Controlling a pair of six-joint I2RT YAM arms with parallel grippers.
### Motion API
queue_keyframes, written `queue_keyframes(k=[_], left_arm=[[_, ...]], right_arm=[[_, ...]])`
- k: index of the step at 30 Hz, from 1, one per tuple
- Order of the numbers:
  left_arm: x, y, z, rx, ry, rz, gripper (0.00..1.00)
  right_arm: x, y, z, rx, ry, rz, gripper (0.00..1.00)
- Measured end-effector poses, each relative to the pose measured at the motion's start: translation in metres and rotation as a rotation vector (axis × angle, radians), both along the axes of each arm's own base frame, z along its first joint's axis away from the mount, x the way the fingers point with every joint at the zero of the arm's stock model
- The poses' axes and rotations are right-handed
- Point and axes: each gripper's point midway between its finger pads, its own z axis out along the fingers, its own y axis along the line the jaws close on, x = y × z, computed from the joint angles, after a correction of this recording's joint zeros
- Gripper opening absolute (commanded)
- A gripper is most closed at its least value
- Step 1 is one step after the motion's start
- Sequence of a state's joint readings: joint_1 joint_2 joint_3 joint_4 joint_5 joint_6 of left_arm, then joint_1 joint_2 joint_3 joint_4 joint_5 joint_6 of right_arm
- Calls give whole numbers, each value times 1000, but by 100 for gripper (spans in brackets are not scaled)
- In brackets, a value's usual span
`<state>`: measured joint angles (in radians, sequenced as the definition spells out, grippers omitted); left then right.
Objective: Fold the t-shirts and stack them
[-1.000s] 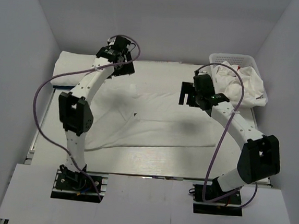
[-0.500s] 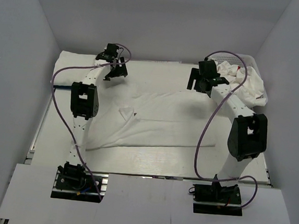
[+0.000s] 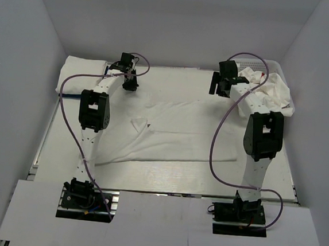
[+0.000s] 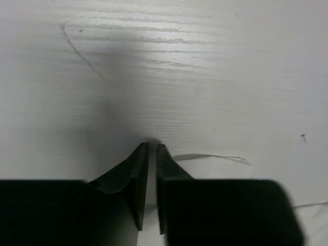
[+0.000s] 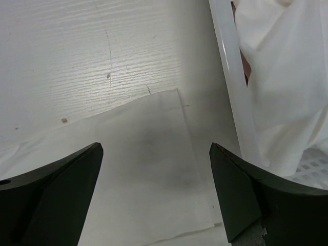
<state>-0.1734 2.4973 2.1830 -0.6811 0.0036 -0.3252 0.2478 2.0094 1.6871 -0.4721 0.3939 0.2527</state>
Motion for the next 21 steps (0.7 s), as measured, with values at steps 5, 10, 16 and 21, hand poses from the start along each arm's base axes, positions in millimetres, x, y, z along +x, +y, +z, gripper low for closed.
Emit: queue_keyframes(k=[5, 10, 16, 21], left_arm=[[-3, 6, -2, 34, 11, 3, 0], [-5, 9, -1, 60, 13, -9, 1], [-13, 14, 2, 88, 38, -30, 55], [-17, 12, 2, 79, 53, -29, 53]], right_arm=[[16, 4, -20, -7, 38, 4, 90], [17, 8, -44, -14, 101, 12, 90], [13, 8, -50, -13, 131, 14, 90], [12, 10, -50, -8, 136, 19, 90]])
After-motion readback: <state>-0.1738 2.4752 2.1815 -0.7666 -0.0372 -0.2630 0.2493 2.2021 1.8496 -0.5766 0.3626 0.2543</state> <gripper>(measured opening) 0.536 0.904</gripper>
